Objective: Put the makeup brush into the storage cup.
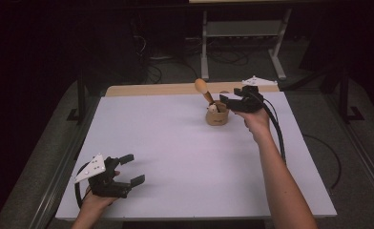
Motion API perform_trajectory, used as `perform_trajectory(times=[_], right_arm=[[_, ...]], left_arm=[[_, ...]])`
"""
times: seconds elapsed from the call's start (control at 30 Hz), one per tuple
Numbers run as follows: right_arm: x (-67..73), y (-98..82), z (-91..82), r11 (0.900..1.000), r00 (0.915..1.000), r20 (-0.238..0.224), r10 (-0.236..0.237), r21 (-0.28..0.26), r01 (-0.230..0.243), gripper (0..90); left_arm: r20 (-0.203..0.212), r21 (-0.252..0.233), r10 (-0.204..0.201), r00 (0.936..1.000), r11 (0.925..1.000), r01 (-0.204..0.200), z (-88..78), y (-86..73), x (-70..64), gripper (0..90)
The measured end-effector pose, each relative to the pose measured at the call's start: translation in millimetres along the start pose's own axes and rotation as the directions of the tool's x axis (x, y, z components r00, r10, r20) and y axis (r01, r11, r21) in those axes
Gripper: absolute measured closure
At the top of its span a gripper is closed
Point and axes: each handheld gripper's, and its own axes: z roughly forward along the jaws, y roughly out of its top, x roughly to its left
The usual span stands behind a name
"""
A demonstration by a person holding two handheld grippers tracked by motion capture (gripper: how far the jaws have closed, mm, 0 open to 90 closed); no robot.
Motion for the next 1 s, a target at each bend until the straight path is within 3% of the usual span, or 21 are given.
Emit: perform_trajectory(times=[0.57, 0.8, 1.0], right_arm=[[-1.4, -16.0, -24.1, 1.000, 1.0000, 0.002, 0.001, 0.011, -0.001, 14.7], [2.6, -22.7, -32.8, 1.000, 0.9999, 0.003, -0.013, 0.006, 0.013, 13.5], [3.8, -29.1, -40.5, 1.000, 1.0000, -0.007, 0.002, -0.003, -0.002, 13.0]], left_arm=[[-0.007, 0.010, -0.003, 1.0000, 0.9999, 0.003, 0.5, -0.8, 0.0, 10.8], [-0.009, 0.013, 0.000, 1.0000, 0.9999, 0.000, -0.2, -1.2, 0.0, 10.8], [-0.010, 0.012, 0.004, 0.9999, 0.9999, -0.004, -0.4, -1.1, 1.1, 10.8]])
